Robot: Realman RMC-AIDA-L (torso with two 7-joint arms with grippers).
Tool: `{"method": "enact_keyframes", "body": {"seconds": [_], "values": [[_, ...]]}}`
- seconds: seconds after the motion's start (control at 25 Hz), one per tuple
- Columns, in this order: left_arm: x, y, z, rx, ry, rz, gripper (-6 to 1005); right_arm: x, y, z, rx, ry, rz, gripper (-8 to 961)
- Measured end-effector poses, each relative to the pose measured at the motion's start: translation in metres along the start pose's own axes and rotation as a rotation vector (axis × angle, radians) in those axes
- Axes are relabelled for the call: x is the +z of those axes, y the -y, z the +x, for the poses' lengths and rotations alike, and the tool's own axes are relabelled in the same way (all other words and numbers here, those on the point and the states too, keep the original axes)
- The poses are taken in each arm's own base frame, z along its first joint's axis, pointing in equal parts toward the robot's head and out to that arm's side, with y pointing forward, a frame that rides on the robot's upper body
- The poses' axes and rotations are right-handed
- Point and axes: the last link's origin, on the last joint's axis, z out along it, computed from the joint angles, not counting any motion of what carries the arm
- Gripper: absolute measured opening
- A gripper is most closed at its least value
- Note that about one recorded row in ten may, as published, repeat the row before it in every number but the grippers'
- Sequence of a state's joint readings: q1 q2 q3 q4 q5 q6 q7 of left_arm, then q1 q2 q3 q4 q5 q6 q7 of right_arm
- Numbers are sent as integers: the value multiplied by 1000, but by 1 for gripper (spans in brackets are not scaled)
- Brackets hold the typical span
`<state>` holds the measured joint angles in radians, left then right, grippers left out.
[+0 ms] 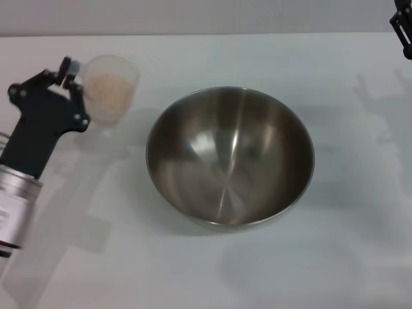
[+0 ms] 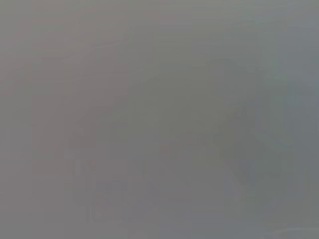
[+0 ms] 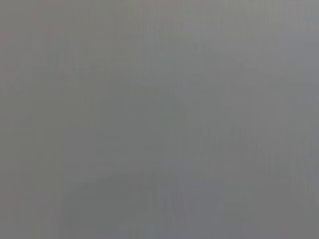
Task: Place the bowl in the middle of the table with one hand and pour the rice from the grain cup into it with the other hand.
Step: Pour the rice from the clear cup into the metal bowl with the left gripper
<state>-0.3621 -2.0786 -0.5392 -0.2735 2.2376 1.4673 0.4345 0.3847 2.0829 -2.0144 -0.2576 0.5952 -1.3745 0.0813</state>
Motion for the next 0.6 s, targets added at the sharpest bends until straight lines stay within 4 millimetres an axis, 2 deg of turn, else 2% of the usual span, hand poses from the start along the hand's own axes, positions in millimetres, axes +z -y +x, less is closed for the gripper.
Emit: {"method": "enact_keyframes", "body": {"seconds": [0.04, 0.12, 0.16, 0.24, 0.32, 0.36, 0.44, 0.48, 0.6], "values": [[3, -1, 4, 70, -26, -6, 33, 0, 0, 0, -1, 1, -1, 816], [3, -1, 4, 70, -26, -6, 33, 2, 0, -1, -3, 3, -2, 816], [9, -8, 14, 263, -102, -38, 33, 2, 0, -1, -4, 4, -2, 816], [15, -17, 22, 471, -165, -72, 34, 3, 0, -1, -4, 6, -3, 816], [16, -20, 23, 529, -178, -79, 34, 3, 0, -1, -3, 8, -3, 816], [18, -26, 26, 669, -218, -102, 34, 3, 0, -2, -3, 8, -2, 816], [20, -33, 29, 788, -259, -124, 32, 4, 1, -2, -4, 10, 2, 816], [21, -39, 31, 900, -296, -136, 31, 4, 2, -2, -4, 11, 6, 816], [22, -42, 32, 968, -314, -137, 29, 4, 2, -2, -4, 12, 7, 816]]}}
